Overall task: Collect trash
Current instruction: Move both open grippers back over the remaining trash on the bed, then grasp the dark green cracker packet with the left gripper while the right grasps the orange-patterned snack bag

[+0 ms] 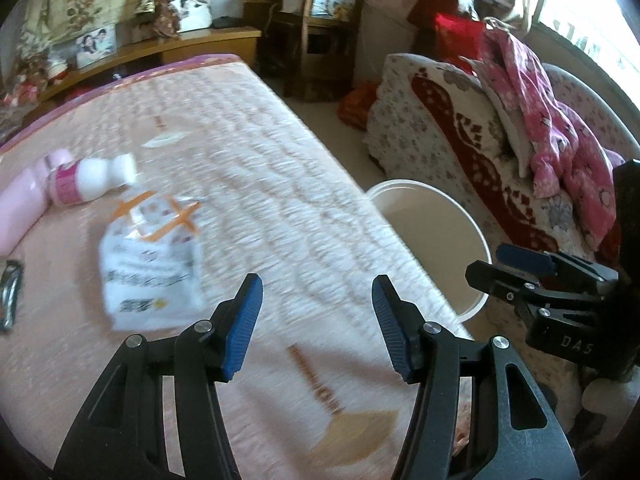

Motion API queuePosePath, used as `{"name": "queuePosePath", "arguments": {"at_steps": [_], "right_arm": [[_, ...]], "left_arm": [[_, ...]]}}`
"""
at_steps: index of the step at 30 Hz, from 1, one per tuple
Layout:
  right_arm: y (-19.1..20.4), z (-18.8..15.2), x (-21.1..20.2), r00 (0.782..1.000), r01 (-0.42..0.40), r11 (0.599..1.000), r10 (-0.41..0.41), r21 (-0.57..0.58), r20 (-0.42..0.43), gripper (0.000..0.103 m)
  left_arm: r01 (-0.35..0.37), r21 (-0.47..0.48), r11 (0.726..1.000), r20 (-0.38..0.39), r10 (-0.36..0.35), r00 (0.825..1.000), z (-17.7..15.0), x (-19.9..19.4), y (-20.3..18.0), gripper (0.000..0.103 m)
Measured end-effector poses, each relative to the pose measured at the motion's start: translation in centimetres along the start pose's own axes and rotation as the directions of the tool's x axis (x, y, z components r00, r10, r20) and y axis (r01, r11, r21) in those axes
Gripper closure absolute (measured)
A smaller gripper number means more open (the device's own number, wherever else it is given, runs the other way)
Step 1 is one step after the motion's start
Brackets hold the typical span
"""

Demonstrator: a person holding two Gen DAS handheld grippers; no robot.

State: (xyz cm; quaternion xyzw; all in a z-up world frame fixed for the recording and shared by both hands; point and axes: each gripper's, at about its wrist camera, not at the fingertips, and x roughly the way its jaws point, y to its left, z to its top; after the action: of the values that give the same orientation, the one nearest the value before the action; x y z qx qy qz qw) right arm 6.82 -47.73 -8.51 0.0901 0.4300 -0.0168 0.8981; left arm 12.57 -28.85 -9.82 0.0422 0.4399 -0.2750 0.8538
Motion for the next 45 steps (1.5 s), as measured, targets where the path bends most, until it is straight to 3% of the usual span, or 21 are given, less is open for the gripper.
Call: {"name": "queuePosePath", "arguments": {"at_steps": [11,14,19,21,27,34,45], "right_arm": [[8.5,0.1,3.4,0.989,-0.135,0.989,0.131,-0.059,-0.072,0.043],[10.9,0.4,4.5,0.982,-0.171,0.983,0.165,-0.061,-0.092,0.034],[14.6,1.8,7.2,0.971,-0.209,0.976,0.199,-0.067,-0.129,0.030],[15.9,2.7,8.7,0.968,-0.214,0.976,0.205,-0.046,-0.143,0.025],[18.1,5.0,12.2,0.962,-0.221,0.975,0.224,0.034,-0.155,0.023],[19.2,6.2,15.2,0.965,-0.193,0.979,0.201,0.066,-0.168,0.018],[21.6,6.6,16.6,0.979,-0.129,0.990,0.117,-0.064,-0.166,0.016]], "left_arm": [[-0.096,-0.113,0.989,-0.003,0.096,0.995,-3.9,-4.9,10.3,0.047],[-0.132,-0.146,0.981,0.001,0.133,0.991,-4.8,-6.2,13.6,0.047],[-0.196,-0.201,0.960,0.005,0.201,0.980,-5.7,-8.2,19.3,0.047],[-0.198,-0.227,0.954,0.007,0.204,0.979,-5.9,-8.7,21.3,0.047],[-0.195,-0.273,0.942,0.003,0.204,0.979,-5.6,-8.9,26.2,0.047],[-0.221,-0.270,0.937,-0.024,0.223,0.975,-4.4,-6.6,29.6,0.041],[-0.240,-0.287,0.928,-0.079,0.226,0.971,-4.0,-2.8,30.7,0.041]]}}
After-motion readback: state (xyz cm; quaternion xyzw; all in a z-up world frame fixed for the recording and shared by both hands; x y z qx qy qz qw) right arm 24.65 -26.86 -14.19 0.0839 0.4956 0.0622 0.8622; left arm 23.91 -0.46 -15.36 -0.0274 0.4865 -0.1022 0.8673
